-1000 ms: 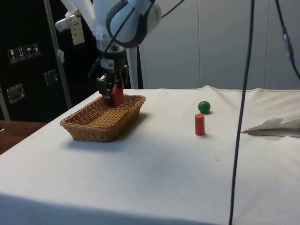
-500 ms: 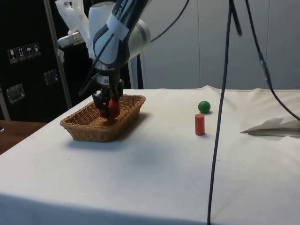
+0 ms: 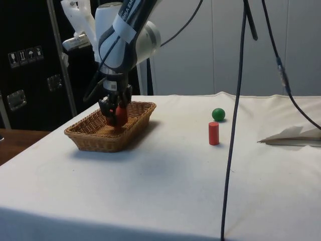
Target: Pick up the object to the left of the cylinder and place it into the basket.
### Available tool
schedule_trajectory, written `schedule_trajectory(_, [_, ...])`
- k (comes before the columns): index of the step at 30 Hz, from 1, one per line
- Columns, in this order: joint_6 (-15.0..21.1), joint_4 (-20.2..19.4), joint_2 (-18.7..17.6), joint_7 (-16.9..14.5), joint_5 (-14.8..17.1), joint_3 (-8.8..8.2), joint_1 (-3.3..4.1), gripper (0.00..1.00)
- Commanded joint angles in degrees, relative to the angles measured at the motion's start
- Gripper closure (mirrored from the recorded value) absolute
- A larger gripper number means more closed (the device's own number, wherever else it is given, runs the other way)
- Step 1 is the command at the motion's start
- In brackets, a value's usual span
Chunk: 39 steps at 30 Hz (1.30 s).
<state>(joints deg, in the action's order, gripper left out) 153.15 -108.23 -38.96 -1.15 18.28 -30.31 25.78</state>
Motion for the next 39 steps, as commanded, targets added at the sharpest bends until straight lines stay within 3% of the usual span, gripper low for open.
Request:
schedule_trajectory(1, [0.0, 0.0, 0.1, -0.1, 0.1, 0.06, 0.00, 0.90])
schedule_trajectory(4, [0.0, 0.0, 0.0, 0.0, 0.1, 0.06, 0.00, 0.63])
schedule_trajectory(5, [0.0, 0.0, 0.0, 0.0, 0.0, 0.00, 0.06, 0.39])
schedule_trajectory(6, [0.0, 0.0, 0.0, 0.0, 0.1, 0.00, 0.00, 0.39])
schedule_trajectory(10, [0.0, 0.0, 0.0, 0.0, 0.1, 0.00, 0.06, 0.02])
schedule_trajectory(17, [0.0, 0.0, 0.0, 0.0, 0.1, 0.00, 0.06, 0.00])
schedule_trajectory(23, [-1.6, -0.3, 2.2, -0.2, -0.6, -1.43, 0.86, 0.00])
schedule_trajectory(24, [-1.0, 0.1, 1.3, -0.2, -0.1, -0.97, 0.46, 0.00])
schedule_trajectory(25, [-2.2, -0.4, 2.9, -0.3, -0.7, -1.78, 1.03, 0.00])
schedule_trajectory(39, [-8.1, 0.5, 6.3, -0.7, -1.0, -2.69, 1.38, 0.00])
